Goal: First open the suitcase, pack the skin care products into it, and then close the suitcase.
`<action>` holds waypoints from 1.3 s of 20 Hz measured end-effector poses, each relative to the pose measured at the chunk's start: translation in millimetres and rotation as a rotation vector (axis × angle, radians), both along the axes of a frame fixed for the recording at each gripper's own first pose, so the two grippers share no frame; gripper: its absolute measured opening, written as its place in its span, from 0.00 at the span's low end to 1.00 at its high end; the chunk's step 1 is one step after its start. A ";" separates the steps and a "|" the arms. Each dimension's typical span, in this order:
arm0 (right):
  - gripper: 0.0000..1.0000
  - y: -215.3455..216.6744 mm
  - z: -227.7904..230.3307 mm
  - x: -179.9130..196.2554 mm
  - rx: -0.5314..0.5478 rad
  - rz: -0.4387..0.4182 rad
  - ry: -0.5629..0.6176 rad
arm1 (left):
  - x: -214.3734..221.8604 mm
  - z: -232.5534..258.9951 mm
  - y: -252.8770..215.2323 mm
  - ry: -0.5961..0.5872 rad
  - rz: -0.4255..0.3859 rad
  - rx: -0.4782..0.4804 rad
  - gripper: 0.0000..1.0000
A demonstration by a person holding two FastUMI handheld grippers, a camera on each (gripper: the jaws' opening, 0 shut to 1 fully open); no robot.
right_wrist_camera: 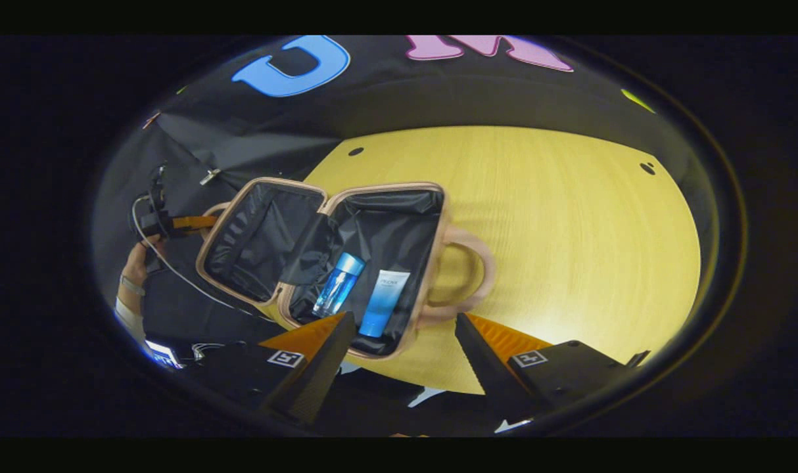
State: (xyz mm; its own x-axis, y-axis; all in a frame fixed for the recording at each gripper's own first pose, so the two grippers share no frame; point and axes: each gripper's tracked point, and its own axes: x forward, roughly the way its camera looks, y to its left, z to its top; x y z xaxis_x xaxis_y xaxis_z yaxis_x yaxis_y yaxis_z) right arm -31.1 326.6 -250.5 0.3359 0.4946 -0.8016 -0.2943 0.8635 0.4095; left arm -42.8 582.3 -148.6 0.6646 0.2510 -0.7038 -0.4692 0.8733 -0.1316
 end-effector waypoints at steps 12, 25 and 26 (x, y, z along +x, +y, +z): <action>0.97 -166.9 41.4 -8.0 0.028 -0.153 -0.138 | 60.9 115.8 -288.1 -0.257 -0.322 -0.058 0.06; 0.97 -319.3 16.2 -50.6 0.047 -0.372 -0.084 | 128.5 -92.0 -500.7 0.003 -0.375 0.014 0.07; 0.97 -328.0 14.3 -52.7 0.042 -0.366 -0.084 | 128.8 -98.0 -505.4 0.010 -0.382 0.024 0.07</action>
